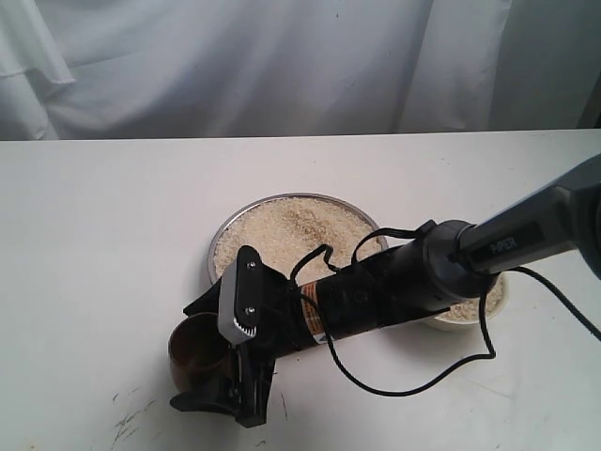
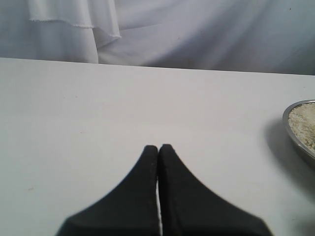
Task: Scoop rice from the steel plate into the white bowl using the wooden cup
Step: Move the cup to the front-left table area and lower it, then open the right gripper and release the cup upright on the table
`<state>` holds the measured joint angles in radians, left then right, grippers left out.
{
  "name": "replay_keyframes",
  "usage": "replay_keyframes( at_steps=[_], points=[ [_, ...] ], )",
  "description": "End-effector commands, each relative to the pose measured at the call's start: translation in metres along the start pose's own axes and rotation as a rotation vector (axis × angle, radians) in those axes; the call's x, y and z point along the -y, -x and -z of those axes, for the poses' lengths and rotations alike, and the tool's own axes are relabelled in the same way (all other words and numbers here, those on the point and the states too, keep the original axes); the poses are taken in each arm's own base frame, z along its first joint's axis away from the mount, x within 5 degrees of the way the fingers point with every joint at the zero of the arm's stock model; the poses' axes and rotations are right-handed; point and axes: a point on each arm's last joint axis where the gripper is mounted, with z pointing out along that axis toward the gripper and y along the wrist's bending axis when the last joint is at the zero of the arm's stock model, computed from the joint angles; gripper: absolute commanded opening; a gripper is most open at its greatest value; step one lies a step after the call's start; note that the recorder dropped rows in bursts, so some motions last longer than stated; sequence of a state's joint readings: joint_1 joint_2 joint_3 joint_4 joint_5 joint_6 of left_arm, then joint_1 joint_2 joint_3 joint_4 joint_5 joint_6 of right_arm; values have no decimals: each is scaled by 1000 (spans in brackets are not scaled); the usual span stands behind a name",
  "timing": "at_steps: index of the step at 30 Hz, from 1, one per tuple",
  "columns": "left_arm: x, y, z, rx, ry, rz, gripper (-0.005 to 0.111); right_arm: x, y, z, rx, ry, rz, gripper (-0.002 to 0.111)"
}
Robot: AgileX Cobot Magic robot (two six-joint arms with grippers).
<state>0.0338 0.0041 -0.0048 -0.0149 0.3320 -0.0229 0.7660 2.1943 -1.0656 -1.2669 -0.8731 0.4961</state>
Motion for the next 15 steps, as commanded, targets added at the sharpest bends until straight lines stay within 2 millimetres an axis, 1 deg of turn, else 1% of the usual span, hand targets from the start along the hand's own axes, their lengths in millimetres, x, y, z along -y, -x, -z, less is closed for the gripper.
replay_keyframes(
  at_steps=[1,5,8,11,15],
  points=[
    [0,0,0,13,1,3,0,2,14,5,35,-11,16,90],
    [0,0,0,13,1,3,0,6,19,10,42,-28,26,90],
    [0,0,0,13,1,3,0,10,25,18,57,-47,1,90],
    [0,0,0,13,1,3,0,15,40,31,93,-73,14,90],
    [0,0,0,13,1,3,0,24,67,58,150,-129,75,90]
  ],
)
